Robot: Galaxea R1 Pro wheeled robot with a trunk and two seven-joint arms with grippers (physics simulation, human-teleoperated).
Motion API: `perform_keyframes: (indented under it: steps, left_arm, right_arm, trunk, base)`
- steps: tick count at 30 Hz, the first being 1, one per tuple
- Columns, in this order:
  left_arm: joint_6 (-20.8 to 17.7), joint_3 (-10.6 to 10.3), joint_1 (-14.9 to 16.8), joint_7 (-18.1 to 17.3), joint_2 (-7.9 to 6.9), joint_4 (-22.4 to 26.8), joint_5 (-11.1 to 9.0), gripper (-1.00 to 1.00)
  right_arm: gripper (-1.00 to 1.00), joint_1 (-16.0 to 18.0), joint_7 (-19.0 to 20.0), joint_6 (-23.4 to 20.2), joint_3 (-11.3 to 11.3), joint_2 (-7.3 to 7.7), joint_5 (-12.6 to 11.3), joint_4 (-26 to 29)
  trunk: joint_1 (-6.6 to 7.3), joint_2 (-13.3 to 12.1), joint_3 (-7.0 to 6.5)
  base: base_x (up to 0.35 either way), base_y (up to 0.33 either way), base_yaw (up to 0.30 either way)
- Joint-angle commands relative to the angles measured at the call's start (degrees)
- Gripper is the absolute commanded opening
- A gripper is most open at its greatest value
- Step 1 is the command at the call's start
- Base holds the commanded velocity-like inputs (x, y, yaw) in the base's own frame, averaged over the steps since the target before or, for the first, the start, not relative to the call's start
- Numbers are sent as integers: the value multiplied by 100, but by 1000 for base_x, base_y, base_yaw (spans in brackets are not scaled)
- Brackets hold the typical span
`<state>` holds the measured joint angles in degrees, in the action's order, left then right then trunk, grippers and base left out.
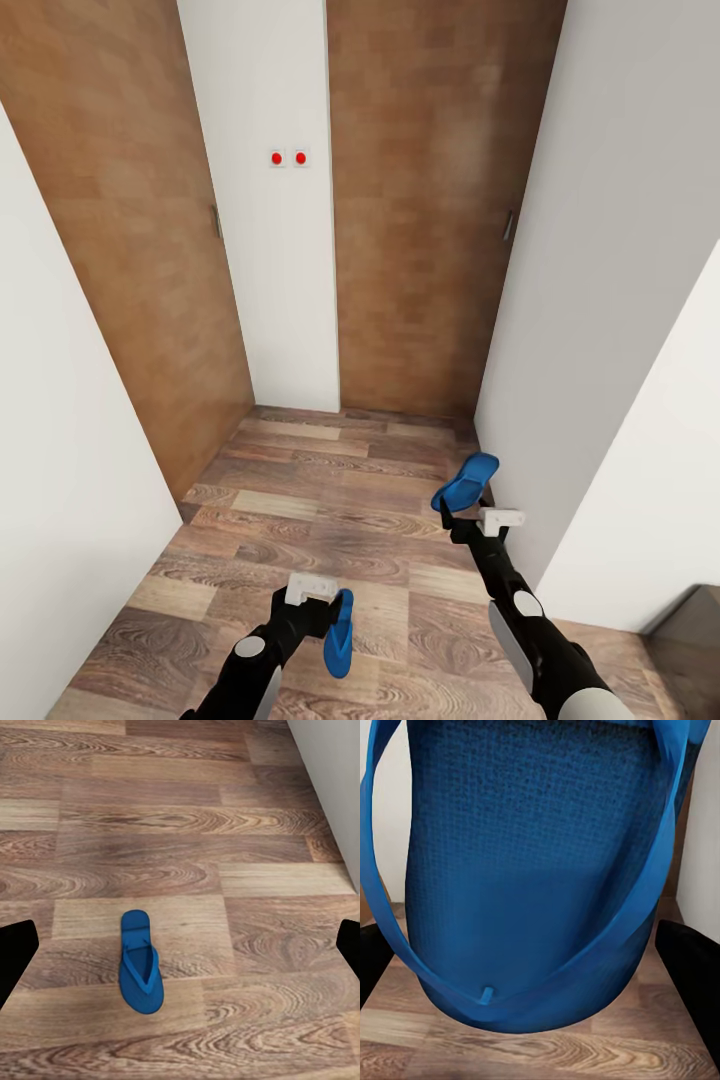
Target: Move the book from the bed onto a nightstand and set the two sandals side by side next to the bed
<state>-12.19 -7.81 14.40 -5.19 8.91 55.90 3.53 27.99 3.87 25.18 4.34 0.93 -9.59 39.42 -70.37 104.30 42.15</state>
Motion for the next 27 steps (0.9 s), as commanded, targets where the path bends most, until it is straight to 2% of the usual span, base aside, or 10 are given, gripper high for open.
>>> perform_keyframes:
  steps: [1,5,11,27]
  left_arm:
    - [-30,8,2,-26,4,9,36,100]
    - [-30,-10,2,-28,5,9,35,100]
    - [-30,-176,2,-26,5,9,34,100]
    - [-30,-194,1,-26,2,9,34,100]
  right_arm:
    - [-100,4,26,21,21,5,-61,-4]
    - [-100,4,26,22,22,4,-61,3]
    - [-100,4,26,22,23,-5,-61,5]
    - [-100,4,26,23,23,-5,-61,5]
  trunk:
    - [-22,44,24]
    - [-110,205,96]
    - [-242,445,203]
    - [-593,1087,490]
  base:
    - [0,0,0]
    - [0,0,0]
    - [0,0,0]
    - [0,0,0]
